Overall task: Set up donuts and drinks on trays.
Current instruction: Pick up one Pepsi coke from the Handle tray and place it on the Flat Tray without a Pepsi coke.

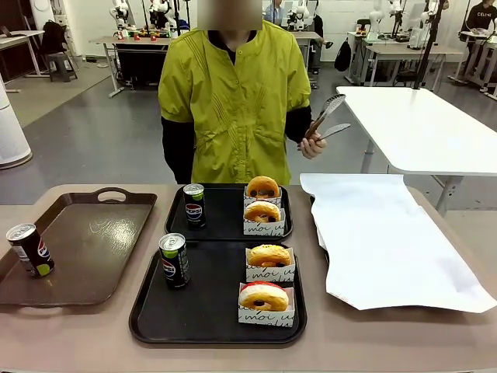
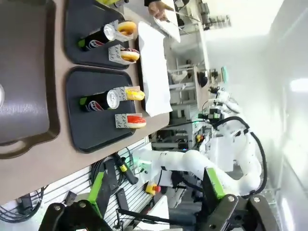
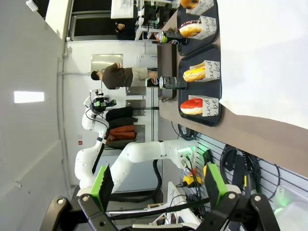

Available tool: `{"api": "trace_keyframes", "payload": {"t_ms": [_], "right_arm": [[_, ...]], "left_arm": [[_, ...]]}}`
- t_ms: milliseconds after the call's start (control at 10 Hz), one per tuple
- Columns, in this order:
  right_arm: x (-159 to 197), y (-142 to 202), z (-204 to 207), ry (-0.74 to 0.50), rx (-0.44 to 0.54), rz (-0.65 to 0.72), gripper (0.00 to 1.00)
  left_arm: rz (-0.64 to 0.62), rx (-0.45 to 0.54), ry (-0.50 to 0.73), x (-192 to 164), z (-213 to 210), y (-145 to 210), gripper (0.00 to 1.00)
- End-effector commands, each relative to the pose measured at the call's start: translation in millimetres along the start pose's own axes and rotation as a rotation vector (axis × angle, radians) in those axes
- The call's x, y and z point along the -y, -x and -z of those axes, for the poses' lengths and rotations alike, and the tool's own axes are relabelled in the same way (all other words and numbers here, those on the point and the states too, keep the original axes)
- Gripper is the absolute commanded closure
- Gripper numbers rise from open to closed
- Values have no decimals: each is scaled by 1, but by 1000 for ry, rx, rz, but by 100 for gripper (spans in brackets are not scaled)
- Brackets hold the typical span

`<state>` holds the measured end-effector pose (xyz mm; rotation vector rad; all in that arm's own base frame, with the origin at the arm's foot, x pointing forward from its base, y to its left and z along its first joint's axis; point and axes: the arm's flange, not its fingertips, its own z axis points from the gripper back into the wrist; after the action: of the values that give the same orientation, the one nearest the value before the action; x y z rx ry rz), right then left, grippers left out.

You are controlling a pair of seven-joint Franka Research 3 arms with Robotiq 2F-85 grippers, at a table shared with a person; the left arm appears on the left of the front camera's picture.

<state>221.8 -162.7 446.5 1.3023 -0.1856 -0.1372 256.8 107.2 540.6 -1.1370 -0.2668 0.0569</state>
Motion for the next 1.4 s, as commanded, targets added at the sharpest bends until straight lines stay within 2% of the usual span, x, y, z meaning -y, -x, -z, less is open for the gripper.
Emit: {"api": "trace_keyframes", "payload": {"t_ms": [0, 300, 400, 600, 900, 1000, 1300], "right_arm": [[0, 1, 1, -8, -2, -7, 0], [0, 1, 1, -8, -2, -7, 0], [0, 1, 1, -8, -2, -7, 0], [0, 1, 1, -8, -2, -7, 0], [0, 1, 1, -8, -2, -7, 0], [0, 1, 1, -8, -2, -7, 0], [0, 1, 1, -8, -2, -7, 0]], "left_arm": [[-24, 29, 42, -35, -5, 18, 0], [-95, 19, -14, -80, -7, 7, 0], [-95, -21, -17, -90, -2, -7, 0], [-70, -14, -7, -103, -4, -15, 0], [1, 15, -4, -98, -15, -22, 0], [-72, -7, -4, -104, -5, -17, 0], [-72, -7, -4, -104, -5, -17, 0]]}}
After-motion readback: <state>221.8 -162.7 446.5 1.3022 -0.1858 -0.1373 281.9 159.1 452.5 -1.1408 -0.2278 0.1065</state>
